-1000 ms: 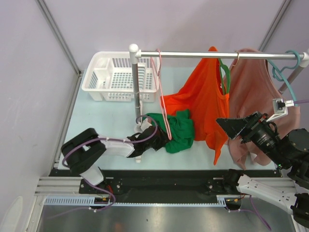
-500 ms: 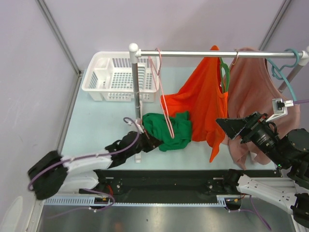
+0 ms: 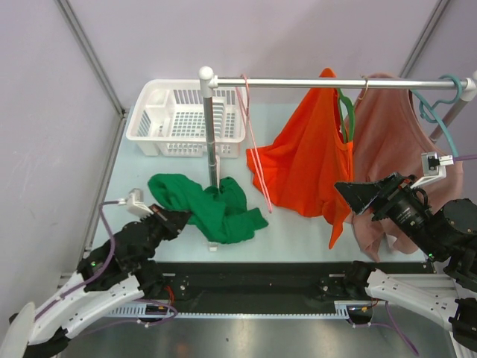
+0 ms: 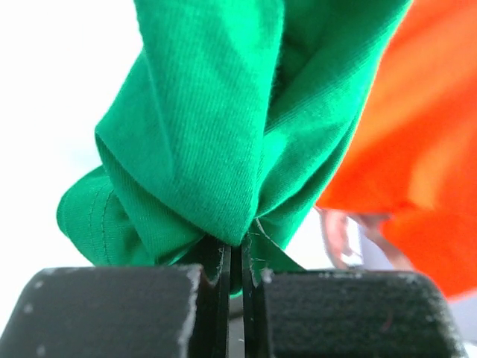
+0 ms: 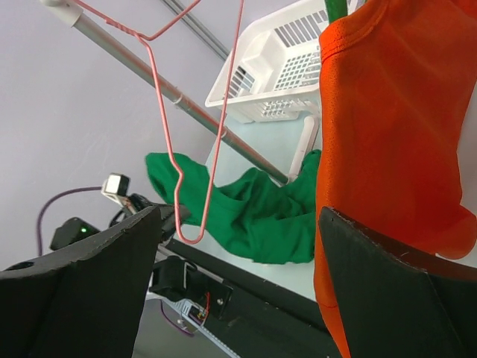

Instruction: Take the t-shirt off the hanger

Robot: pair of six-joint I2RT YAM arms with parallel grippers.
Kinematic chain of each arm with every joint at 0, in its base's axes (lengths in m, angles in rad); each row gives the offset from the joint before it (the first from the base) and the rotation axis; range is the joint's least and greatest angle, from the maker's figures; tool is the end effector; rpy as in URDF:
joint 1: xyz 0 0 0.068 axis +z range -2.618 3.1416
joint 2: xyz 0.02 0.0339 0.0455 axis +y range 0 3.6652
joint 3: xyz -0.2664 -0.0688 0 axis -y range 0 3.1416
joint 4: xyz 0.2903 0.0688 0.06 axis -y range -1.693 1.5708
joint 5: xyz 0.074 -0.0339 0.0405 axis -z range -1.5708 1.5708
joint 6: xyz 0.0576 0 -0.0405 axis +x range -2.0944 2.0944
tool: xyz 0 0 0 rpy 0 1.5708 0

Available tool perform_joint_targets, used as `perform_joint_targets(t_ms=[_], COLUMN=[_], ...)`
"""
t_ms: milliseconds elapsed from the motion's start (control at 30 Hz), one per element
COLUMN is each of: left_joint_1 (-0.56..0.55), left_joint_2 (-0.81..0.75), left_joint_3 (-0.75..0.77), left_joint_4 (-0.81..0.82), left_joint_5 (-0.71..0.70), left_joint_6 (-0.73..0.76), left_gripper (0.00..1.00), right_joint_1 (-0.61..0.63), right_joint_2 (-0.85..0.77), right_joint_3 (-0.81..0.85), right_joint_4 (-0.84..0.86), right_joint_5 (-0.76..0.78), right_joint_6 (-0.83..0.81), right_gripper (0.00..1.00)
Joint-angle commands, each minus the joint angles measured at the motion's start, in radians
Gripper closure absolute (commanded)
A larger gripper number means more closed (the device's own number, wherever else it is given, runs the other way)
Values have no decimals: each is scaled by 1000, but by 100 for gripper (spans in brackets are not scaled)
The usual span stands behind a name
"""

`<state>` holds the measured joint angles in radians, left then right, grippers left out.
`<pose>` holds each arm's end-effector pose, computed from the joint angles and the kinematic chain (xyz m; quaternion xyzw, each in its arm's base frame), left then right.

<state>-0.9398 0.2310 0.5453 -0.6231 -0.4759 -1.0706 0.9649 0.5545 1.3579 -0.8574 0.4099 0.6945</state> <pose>0.1024 -0.0954 0.2832 -0.1900 0.7739 -0.3820 0.4679 0.0636 0.0515 0.4975 0.0429 0.7231 0.3970 0.5636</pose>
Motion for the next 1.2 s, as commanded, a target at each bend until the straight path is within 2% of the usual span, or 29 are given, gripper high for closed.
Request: perform_joint_targets(t_ms=[0, 167, 200, 267, 300, 367, 400, 433, 467, 500, 533, 567, 733, 767, 967, 1067, 1167], left_joint_1=[6, 7, 12, 33, 88, 183, 307, 378, 451, 584, 642, 721, 835, 860, 885, 891, 892], left_joint_2=[31, 274, 303, 373, 395, 435, 499, 534, 580, 664, 716, 760, 1022, 1063, 1332, 1436, 1461], left_joint_3=[172, 374, 402, 470, 493, 582, 622, 663, 753, 803, 855, 969, 1272, 1382, 1724, 1850, 1828], left_joint_4=[-251, -302, -306, -249, -207, -74, -46, -17, -9, -4, -3, 3, 167, 187, 322, 368, 418], left_joint_5=[-233, -346, -406, -434, -416, -322, -267, -134, -72, 4, 110, 149, 301, 347, 505, 554, 599], left_joint_6=[136, 284, 294, 357, 451, 544, 595, 604, 609, 604, 598, 595, 540, 522, 367, 327, 293], left_gripper=[100, 100, 100, 99, 99, 99, 100, 100, 100, 100, 100, 100, 100, 100, 100, 100, 100], right_joint_1=[6, 5, 5, 6, 6, 6, 6, 6, 6, 6, 6, 6, 6, 8, 6, 8, 9], right_joint_2=[7, -1, -1, -4, -7, -7, -5, 4, 10, 13, 12, 13, 36, 47, 71, 64, 70], right_joint_3=[20, 20, 23, 32, 33, 37, 47, 58, 67, 81, 86, 87, 124, 130, 168, 159, 159], right_joint_4=[4, -6, -17, -26, -29, -29, -31, -37, -43, -52, -52, -52, -61, -63, -83, -88, -92], right_joint_5=[21, 24, 27, 39, 40, 37, 35, 35, 38, 40, 40, 43, 40, 38, 53, 73, 78], right_joint_6=[-30, -24, -26, -20, -18, -18, -26, -30, -32, -30, -29, -29, -41, -44, -69, -73, -75], right_gripper=[8, 8, 8, 8, 8, 8, 8, 8, 8, 8, 8, 8, 8, 8, 8, 8, 8])
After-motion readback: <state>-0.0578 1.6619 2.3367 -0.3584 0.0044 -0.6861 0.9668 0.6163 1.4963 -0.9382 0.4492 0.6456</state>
